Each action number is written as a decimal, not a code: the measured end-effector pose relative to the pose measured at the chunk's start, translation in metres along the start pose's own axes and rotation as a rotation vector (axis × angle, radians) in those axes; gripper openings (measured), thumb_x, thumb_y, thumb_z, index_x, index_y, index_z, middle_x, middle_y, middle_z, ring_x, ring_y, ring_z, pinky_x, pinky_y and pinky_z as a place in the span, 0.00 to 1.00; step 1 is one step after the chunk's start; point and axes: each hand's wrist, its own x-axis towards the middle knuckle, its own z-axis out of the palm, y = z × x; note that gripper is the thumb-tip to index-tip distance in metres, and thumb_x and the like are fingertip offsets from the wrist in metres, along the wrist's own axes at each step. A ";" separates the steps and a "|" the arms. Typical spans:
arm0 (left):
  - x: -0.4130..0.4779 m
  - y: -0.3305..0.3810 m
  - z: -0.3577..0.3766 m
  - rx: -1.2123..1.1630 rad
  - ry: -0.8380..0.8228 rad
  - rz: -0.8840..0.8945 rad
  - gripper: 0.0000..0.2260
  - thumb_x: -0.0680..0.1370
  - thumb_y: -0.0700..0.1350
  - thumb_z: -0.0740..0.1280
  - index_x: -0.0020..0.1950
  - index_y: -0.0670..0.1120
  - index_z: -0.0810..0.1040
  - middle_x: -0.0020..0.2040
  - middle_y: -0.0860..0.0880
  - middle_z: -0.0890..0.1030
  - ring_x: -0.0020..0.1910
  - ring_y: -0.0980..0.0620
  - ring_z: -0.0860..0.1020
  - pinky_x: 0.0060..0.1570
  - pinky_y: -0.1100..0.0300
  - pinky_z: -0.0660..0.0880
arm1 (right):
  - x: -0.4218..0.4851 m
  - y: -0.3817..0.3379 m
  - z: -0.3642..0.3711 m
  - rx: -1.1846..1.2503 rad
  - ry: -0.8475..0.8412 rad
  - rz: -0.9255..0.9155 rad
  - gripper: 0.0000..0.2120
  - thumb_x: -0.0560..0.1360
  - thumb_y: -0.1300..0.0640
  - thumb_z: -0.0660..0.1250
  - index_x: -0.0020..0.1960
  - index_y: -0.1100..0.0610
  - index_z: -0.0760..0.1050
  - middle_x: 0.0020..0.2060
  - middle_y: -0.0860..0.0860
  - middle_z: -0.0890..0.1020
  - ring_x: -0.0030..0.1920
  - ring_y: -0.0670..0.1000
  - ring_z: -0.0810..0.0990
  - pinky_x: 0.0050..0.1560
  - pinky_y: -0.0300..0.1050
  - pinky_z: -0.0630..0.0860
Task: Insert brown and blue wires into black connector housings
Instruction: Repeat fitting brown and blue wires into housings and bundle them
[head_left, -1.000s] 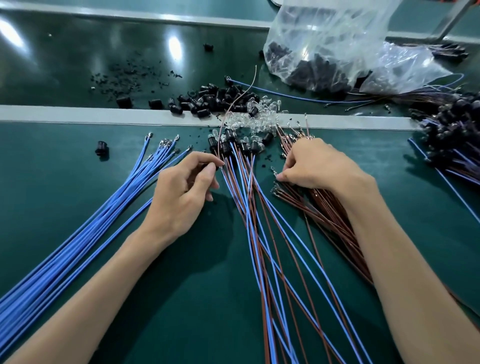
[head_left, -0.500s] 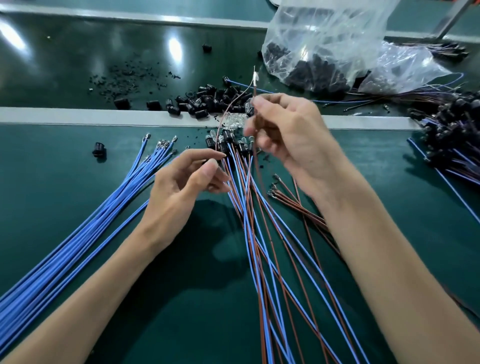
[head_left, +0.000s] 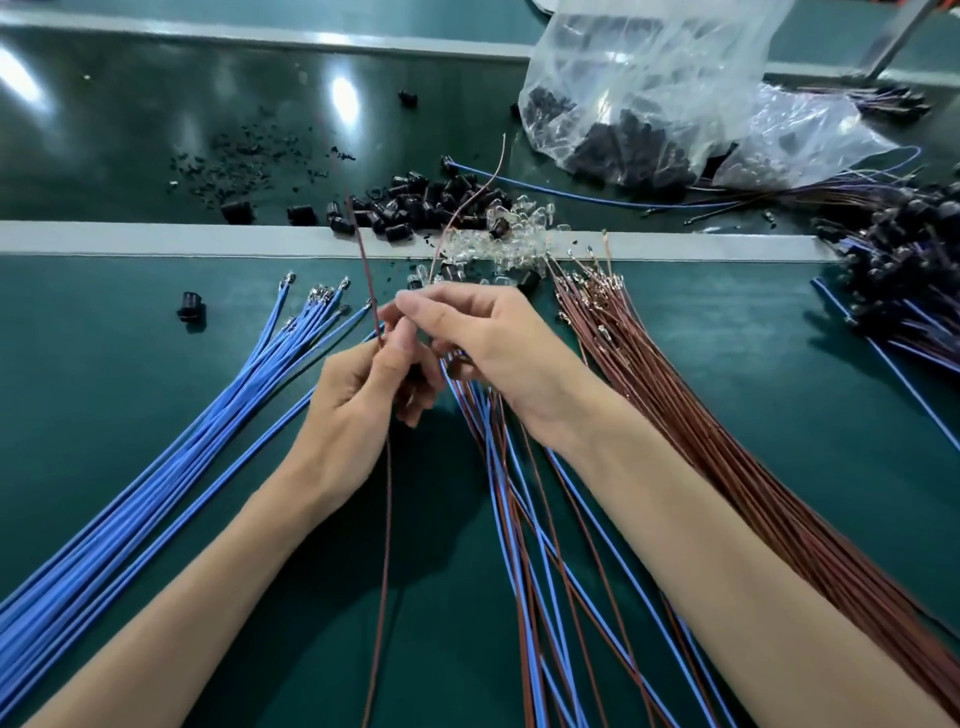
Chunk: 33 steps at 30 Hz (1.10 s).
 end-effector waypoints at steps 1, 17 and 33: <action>0.000 0.000 0.000 0.031 -0.009 0.011 0.18 0.80 0.49 0.54 0.34 0.46 0.75 0.30 0.53 0.76 0.29 0.55 0.70 0.28 0.66 0.66 | 0.000 0.001 0.003 -0.006 -0.002 -0.011 0.07 0.78 0.55 0.65 0.45 0.56 0.80 0.29 0.44 0.80 0.30 0.43 0.75 0.39 0.39 0.70; -0.007 0.003 -0.004 0.382 -0.254 0.070 0.14 0.78 0.55 0.56 0.39 0.52 0.76 0.33 0.46 0.74 0.33 0.49 0.72 0.36 0.52 0.69 | 0.007 -0.001 -0.017 0.212 0.621 -0.305 0.08 0.80 0.58 0.62 0.42 0.55 0.73 0.29 0.49 0.81 0.25 0.43 0.73 0.26 0.33 0.68; -0.004 -0.002 -0.002 0.337 -0.064 0.142 0.08 0.78 0.50 0.60 0.41 0.54 0.74 0.31 0.57 0.72 0.29 0.58 0.68 0.31 0.65 0.67 | 0.002 0.012 -0.016 -0.138 -0.092 -0.129 0.07 0.76 0.62 0.67 0.52 0.64 0.79 0.40 0.55 0.83 0.40 0.47 0.81 0.45 0.39 0.78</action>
